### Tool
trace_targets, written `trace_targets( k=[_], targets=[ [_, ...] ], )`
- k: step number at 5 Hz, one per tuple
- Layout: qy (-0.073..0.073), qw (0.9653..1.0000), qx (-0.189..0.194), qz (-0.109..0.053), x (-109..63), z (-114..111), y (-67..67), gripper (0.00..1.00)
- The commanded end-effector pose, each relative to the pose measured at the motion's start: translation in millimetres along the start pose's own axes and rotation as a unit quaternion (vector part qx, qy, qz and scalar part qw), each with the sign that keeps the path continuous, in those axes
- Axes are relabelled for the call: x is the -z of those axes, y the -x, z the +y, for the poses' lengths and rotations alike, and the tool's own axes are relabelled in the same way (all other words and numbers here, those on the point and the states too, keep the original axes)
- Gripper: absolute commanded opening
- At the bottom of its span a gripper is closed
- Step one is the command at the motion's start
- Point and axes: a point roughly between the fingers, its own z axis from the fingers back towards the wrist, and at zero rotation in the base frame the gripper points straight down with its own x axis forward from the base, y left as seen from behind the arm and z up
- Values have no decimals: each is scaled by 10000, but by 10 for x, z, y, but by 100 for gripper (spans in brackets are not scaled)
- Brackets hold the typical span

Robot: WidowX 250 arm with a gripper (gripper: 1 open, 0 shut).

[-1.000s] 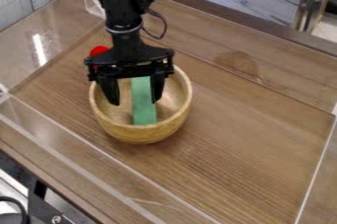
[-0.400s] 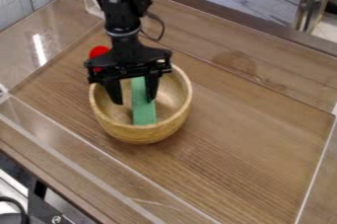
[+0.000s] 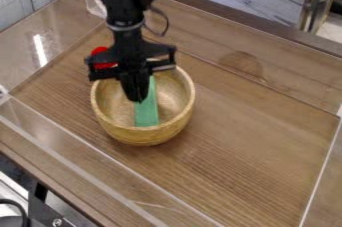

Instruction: Remove the green stick from the brown bowl and put it on the table

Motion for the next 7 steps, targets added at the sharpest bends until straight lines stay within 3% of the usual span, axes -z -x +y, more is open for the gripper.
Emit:
trace_targets(
  k=[1,2,4,7],
  targets=[
    [288,9985,406,-215,-249,-140,-45,0],
    [383,9960,785,-189,-305,-212,9,0],
    [519,9823,1798,-72,-309,-508,-11,0],
    [426,9817,1857,-44,-256,-494,266,0]
  ],
)
